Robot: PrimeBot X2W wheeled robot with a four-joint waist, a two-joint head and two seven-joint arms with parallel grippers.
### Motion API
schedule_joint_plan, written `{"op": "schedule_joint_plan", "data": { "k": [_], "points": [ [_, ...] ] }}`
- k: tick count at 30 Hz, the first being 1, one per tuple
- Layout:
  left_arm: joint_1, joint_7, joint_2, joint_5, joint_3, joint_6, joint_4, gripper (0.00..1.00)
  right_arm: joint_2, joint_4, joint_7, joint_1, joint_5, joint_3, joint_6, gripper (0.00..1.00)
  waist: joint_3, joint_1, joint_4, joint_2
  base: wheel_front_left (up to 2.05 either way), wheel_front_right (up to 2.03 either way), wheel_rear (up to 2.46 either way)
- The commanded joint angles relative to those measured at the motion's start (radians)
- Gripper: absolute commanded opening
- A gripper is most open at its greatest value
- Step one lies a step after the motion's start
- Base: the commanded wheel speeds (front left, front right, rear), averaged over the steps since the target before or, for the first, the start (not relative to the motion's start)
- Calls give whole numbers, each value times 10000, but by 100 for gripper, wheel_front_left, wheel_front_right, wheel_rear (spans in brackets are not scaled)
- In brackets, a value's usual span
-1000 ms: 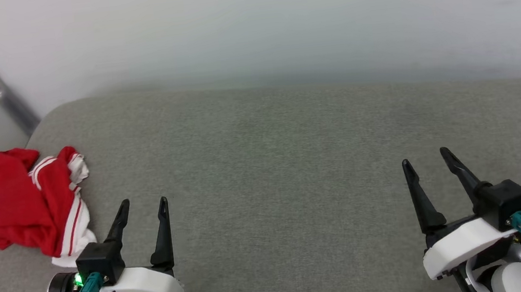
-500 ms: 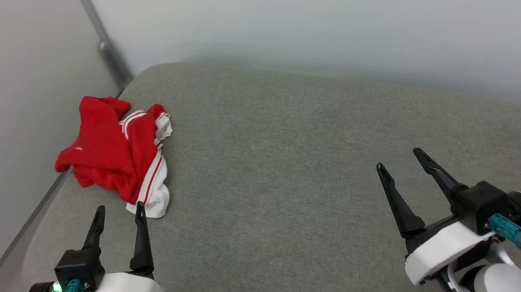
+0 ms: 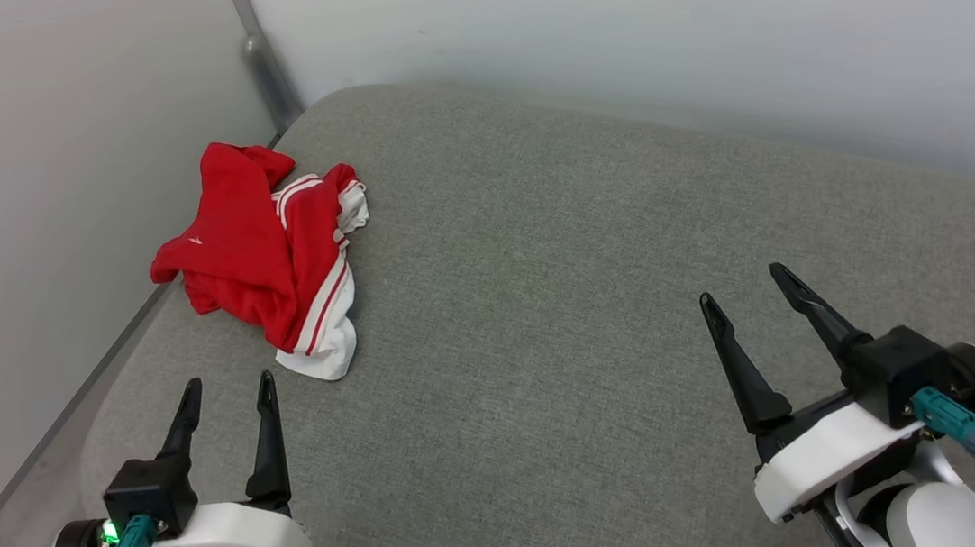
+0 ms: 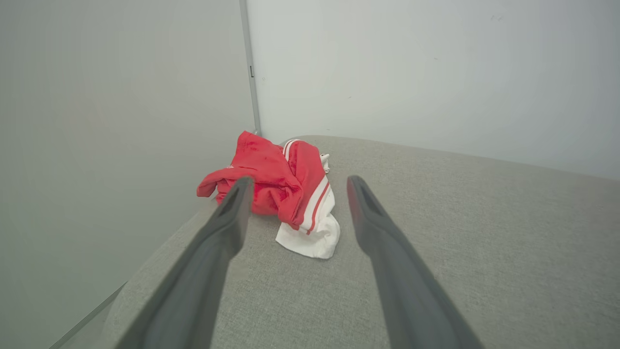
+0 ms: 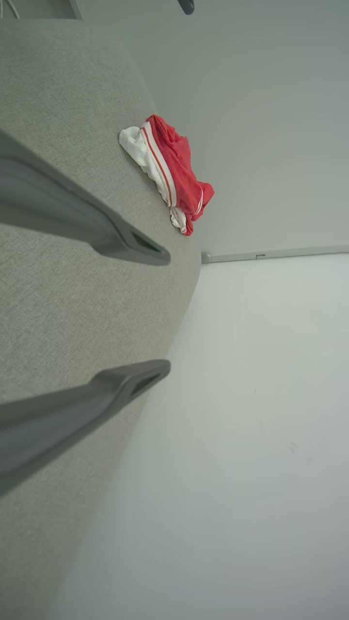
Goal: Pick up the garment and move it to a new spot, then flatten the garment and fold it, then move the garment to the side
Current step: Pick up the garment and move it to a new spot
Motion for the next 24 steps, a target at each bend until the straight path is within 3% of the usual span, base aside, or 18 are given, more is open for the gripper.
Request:
{"op": "schedule_joint_plan", "data": {
  "k": [1,9,16,24],
  "points": [
    [-219,-23,3,-88,30,-29,51,100,9,-97,40,-181,-33,-15,-5,100,200,0,-122,0,0,0,0],
    [-1419,-23,13,-460,363,-32,704,100,3,-473,323,-611,-396,-157,-5,100,1290,0,-778,0,0,0,0],
    [-3871,404,762,-677,622,-23,2600,100,-51,-785,457,-1143,-664,-202,-5,100,2416,0,-1517,0,0,0,0],
    [-6058,2550,2193,-905,815,-31,4737,100,-57,-940,318,-1810,-722,-196,-5,100,3909,0,-2444,0,0,0,0]
  ]
}}
